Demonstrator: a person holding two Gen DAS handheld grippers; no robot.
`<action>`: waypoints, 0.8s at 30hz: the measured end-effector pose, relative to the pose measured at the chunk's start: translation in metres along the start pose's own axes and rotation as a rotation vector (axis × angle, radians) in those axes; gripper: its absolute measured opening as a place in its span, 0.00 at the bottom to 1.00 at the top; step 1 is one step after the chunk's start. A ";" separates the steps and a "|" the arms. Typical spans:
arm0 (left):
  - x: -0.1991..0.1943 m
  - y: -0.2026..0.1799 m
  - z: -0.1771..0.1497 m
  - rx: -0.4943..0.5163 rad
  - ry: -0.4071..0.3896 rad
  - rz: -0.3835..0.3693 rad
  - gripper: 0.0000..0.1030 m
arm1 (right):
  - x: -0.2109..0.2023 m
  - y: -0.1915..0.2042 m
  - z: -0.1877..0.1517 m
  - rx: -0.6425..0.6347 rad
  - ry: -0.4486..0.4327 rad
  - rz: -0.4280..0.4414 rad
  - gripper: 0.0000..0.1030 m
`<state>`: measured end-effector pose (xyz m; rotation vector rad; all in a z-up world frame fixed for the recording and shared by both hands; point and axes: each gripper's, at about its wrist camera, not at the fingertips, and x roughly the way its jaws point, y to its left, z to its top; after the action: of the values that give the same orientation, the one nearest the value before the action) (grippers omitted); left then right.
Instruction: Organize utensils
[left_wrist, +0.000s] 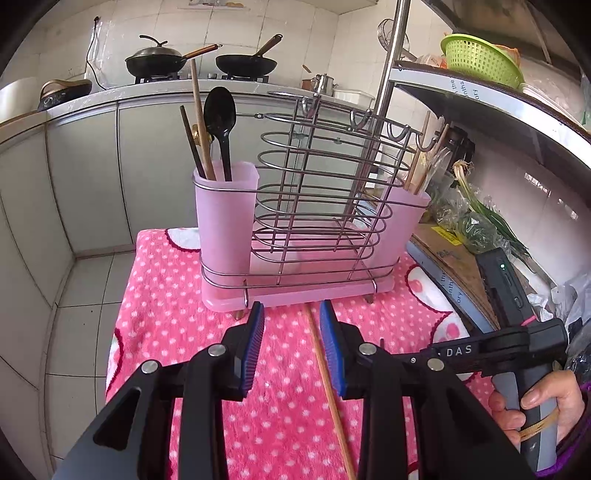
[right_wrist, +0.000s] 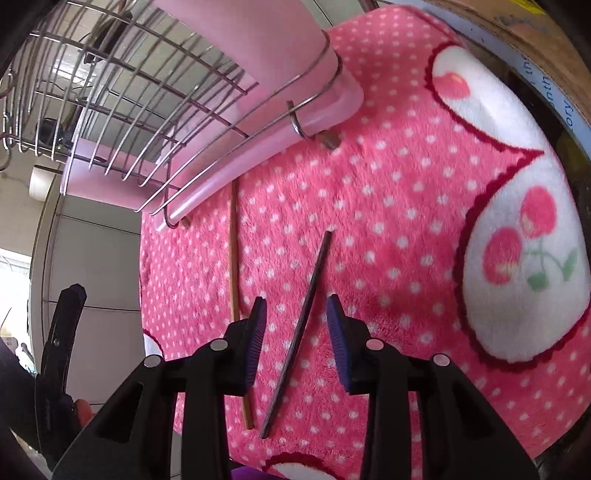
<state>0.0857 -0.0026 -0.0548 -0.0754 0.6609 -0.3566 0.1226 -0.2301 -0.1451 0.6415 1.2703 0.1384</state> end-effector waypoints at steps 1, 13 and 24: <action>0.001 0.001 -0.002 -0.002 0.007 -0.003 0.29 | 0.005 0.001 0.000 0.009 0.007 -0.010 0.28; 0.041 0.016 -0.003 -0.114 0.220 -0.120 0.28 | 0.031 0.011 0.001 -0.032 -0.044 -0.079 0.08; 0.130 -0.023 0.007 -0.068 0.466 -0.031 0.20 | -0.012 -0.023 0.007 -0.001 -0.116 0.034 0.07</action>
<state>0.1785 -0.0698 -0.1211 -0.0677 1.1336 -0.3854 0.1198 -0.2570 -0.1462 0.6610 1.1486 0.1279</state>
